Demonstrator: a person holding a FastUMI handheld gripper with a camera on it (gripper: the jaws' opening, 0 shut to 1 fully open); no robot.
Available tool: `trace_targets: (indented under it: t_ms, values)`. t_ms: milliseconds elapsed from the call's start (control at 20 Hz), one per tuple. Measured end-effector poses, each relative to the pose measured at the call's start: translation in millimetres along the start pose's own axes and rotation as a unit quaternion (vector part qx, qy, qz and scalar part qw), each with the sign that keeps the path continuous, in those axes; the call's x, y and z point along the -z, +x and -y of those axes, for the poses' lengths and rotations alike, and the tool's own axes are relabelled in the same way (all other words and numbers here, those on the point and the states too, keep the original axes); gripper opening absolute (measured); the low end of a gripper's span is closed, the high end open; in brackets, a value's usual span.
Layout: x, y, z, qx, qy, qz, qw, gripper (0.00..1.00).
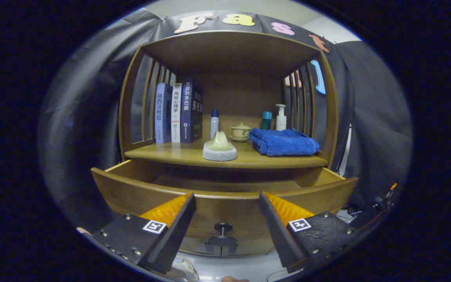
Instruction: Pull open the drawer, take out the items inside it, and place them on the countertop above the cabinet.
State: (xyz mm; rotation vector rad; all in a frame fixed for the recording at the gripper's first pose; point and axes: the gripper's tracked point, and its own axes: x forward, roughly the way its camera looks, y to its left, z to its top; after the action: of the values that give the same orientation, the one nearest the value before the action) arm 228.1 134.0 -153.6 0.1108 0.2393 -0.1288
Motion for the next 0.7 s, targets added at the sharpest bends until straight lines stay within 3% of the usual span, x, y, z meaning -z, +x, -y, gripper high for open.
trace_targets:
  t_ms: [700]
  values:
    - [-11, 78, -4, 0.002, -0.006, -0.002, 1.0, 0.98]
